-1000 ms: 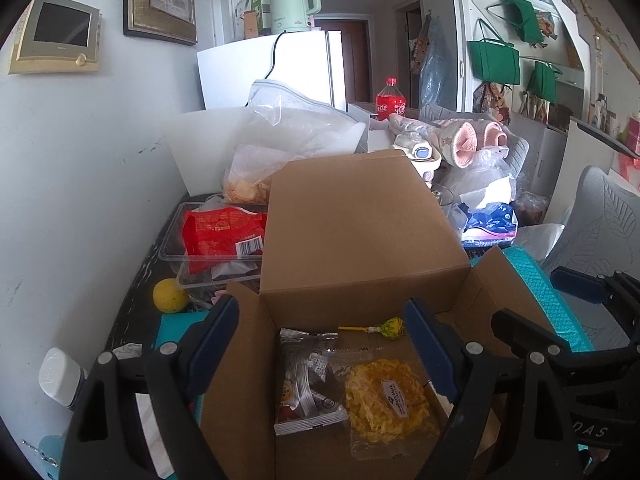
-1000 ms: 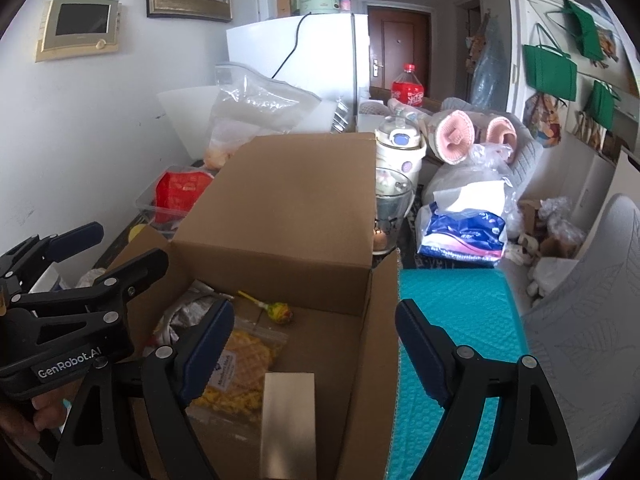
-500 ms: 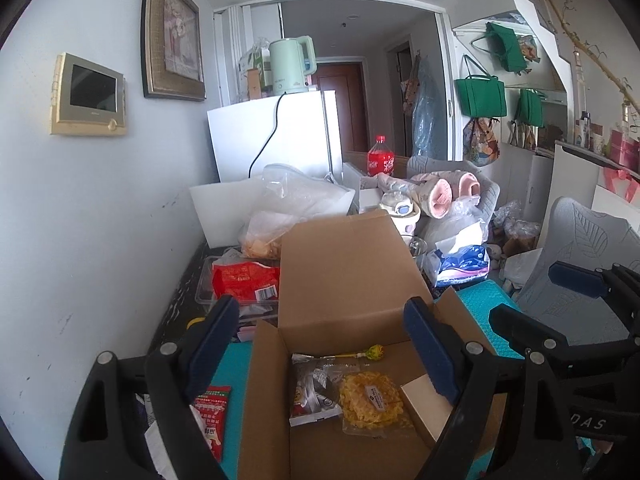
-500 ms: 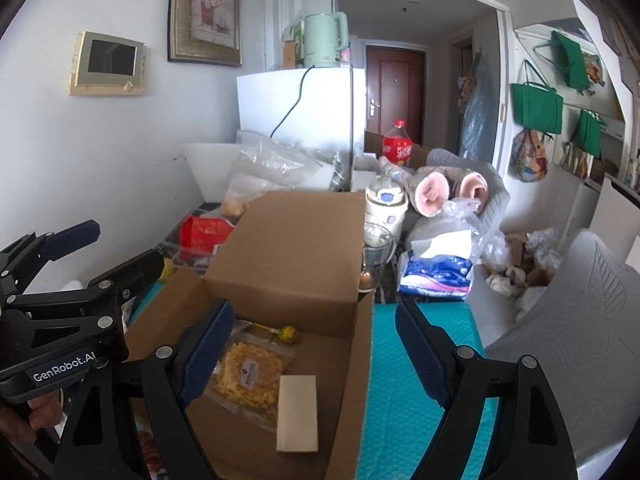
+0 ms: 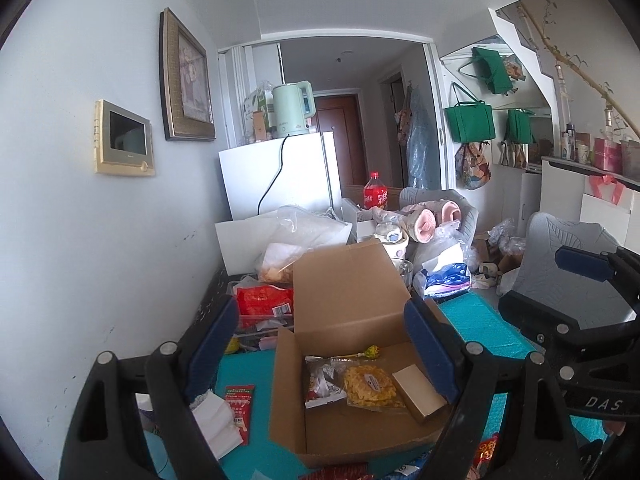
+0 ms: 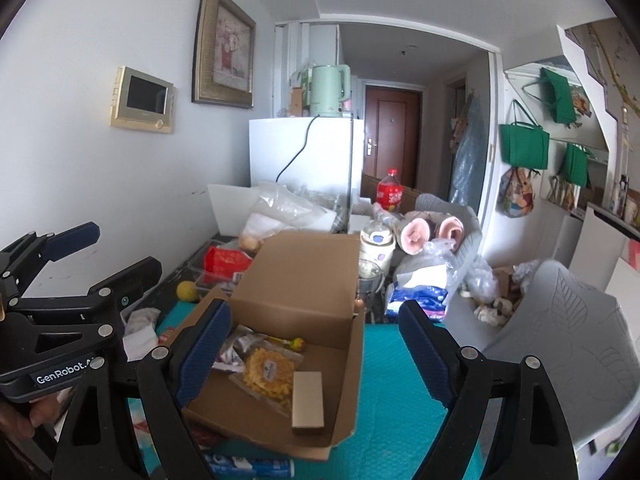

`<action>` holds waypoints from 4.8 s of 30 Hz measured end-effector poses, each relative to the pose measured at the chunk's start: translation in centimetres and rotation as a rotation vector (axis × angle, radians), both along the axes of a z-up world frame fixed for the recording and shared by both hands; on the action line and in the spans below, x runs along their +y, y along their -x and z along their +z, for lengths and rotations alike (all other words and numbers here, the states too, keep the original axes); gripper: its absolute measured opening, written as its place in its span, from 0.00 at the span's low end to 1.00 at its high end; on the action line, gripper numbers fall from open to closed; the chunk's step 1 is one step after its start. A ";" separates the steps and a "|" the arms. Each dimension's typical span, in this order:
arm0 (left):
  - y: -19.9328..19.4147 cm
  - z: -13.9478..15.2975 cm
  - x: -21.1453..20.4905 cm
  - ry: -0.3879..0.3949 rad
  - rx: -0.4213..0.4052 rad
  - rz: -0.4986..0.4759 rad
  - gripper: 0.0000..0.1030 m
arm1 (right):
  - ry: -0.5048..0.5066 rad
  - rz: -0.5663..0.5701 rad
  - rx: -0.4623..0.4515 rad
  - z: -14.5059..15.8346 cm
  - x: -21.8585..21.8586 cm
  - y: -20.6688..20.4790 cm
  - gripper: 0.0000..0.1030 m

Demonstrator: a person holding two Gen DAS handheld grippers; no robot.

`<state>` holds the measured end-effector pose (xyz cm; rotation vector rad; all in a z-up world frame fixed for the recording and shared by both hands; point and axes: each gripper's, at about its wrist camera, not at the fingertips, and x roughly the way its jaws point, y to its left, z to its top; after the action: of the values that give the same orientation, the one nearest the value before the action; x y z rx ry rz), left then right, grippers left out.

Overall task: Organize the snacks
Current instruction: 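Withdraw both open tools from the box back toward the snacks on the table, then grasp the brown wafer pack with the left tool while the right tool grasps the patterned chip bag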

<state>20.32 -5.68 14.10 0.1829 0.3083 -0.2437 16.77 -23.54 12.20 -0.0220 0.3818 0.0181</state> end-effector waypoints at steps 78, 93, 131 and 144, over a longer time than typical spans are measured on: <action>-0.9 -25.4 1.7 0.057 0.722 0.161 0.83 | -0.285 0.101 0.386 -23.0 -0.9 6.6 0.89; -1.4 -26.2 3.1 0.053 0.728 0.145 0.83 | -0.289 0.189 0.432 -24.0 0.2 3.2 0.89; 1.3 -25.6 7.4 0.020 0.691 0.131 0.32 | -0.346 0.146 0.443 -24.4 -0.1 3.1 0.60; 5.8 -25.0 8.4 0.055 0.727 0.074 0.32 | -0.316 0.174 0.450 -24.2 1.1 5.2 0.58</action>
<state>14.57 2.76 -10.94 0.0211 1.0265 -0.2388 11.53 -22.46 -12.03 0.2648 0.8224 0.2585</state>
